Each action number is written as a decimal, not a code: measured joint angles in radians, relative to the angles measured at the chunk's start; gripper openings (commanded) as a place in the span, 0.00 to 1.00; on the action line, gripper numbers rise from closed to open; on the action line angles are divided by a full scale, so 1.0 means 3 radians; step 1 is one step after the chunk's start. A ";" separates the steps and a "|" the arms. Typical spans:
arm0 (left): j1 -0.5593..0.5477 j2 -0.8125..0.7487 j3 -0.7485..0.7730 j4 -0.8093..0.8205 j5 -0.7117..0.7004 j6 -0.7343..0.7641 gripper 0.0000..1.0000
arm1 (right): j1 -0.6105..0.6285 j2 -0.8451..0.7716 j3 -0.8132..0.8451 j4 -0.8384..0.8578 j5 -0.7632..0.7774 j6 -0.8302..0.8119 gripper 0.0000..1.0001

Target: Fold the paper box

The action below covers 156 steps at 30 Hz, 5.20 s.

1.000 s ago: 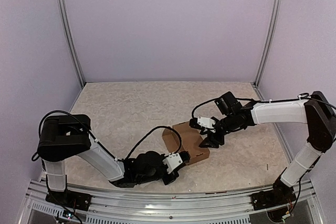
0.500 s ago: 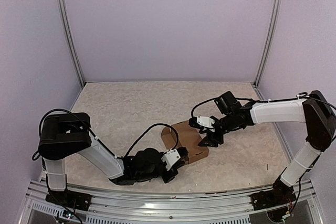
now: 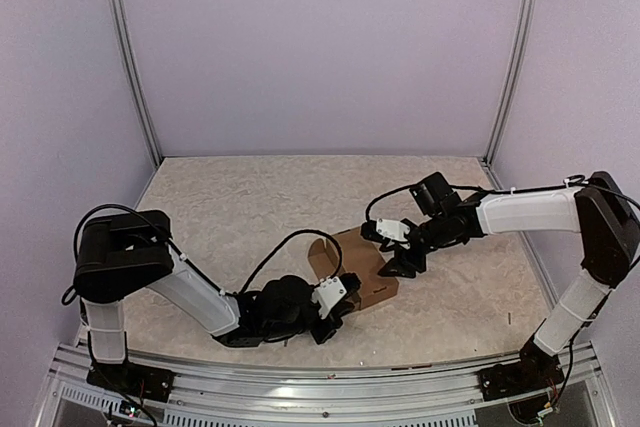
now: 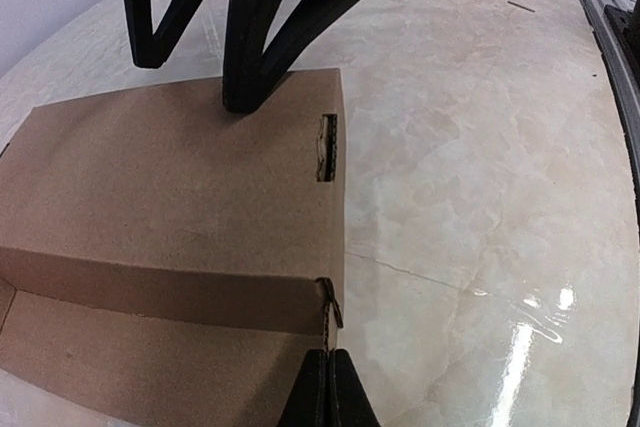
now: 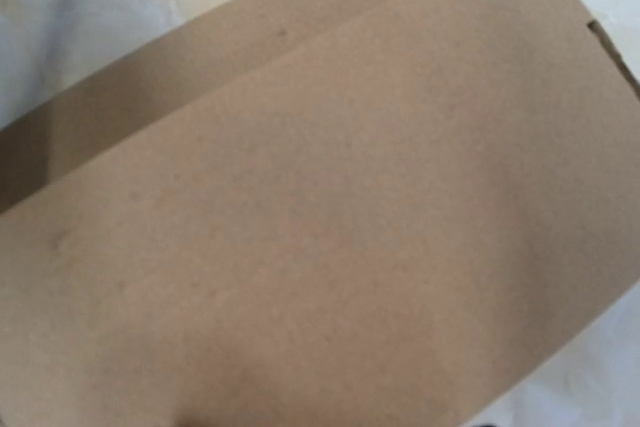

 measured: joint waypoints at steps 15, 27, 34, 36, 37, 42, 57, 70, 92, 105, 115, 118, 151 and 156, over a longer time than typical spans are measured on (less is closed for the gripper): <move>0.0009 -0.0013 0.0141 -0.0256 -0.0005 -0.0099 0.02 | -0.0027 0.0051 0.0053 -0.0001 0.0000 -0.0058 0.64; 0.0010 -0.0085 0.0617 -0.1184 -0.0053 -0.0098 0.02 | -0.0017 0.0064 0.0071 -0.0011 -0.0014 -0.0057 0.64; 0.0009 -0.0084 0.0950 -0.1783 -0.0070 -0.0125 0.02 | -0.0011 0.0094 0.0100 -0.0034 -0.0036 -0.0050 0.64; 0.0009 -0.0075 0.1039 -0.1928 -0.0070 -0.0132 0.02 | -0.0011 0.0102 0.0112 -0.0043 -0.0037 -0.0043 0.64; 0.0009 -0.0067 0.1081 -0.1989 -0.0072 -0.0135 0.03 | -0.0011 0.0106 0.0118 -0.0046 -0.0037 -0.0041 0.64; 0.0001 -0.0039 0.1205 -0.2155 -0.0103 -0.0140 0.05 | -0.0011 0.0113 0.0132 -0.0053 -0.0033 -0.0023 0.64; 0.0041 -0.0674 0.1040 -0.2389 -0.0296 -0.0244 0.42 | 0.0123 -0.0239 0.0289 -0.0655 -0.0136 -0.0094 0.68; 0.1157 -0.1129 0.0512 -0.2162 0.0051 -0.0366 0.47 | 0.0123 -0.0258 0.0312 -0.0572 0.0071 -0.0015 0.69; 0.1881 0.0225 0.1592 -0.1720 0.1827 -0.0206 0.34 | -0.0023 0.0683 0.1186 -0.0486 0.0244 0.0364 0.70; 0.1986 0.0498 0.1710 -0.1803 0.2168 -0.0220 0.35 | -0.0003 0.0777 0.1348 -0.0607 0.0239 0.0351 0.69; 0.1986 0.0718 0.2040 -0.1942 0.2412 -0.0253 0.08 | 0.0052 0.0884 0.1364 -0.0673 0.0340 0.0338 0.68; 0.1986 0.0731 0.2056 -0.1954 0.2492 -0.0264 0.01 | 0.0069 0.0884 0.1364 -0.0680 0.0341 0.0340 0.68; 0.1769 0.0159 0.0802 -0.0857 0.1920 -0.0482 0.00 | 0.0072 0.0969 0.1423 -0.0684 0.0357 0.0366 0.67; 0.1686 0.0066 0.0655 -0.0768 0.1687 -0.0483 0.00 | 0.0072 0.0987 0.1446 -0.0685 0.0373 0.0369 0.67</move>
